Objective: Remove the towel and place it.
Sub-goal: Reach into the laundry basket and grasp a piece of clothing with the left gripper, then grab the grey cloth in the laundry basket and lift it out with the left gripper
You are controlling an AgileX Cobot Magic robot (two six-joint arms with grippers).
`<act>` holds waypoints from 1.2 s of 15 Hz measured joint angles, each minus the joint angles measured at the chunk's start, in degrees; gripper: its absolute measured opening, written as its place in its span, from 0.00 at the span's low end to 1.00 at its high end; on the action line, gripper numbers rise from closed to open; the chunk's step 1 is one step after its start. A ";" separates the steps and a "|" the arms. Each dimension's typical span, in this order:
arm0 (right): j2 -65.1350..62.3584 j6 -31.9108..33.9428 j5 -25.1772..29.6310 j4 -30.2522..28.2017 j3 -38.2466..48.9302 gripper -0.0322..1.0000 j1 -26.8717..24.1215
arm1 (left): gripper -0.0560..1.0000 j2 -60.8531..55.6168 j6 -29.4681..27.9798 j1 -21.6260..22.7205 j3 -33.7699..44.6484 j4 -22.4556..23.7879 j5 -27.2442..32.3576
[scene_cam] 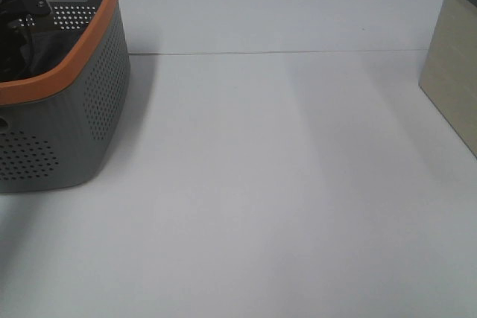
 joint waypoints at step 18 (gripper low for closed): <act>0.00 0.00 0.00 0.00 0.00 0.60 0.00 | 0.71 1.83 -1.32 0.00 0.00 -2.98 2.46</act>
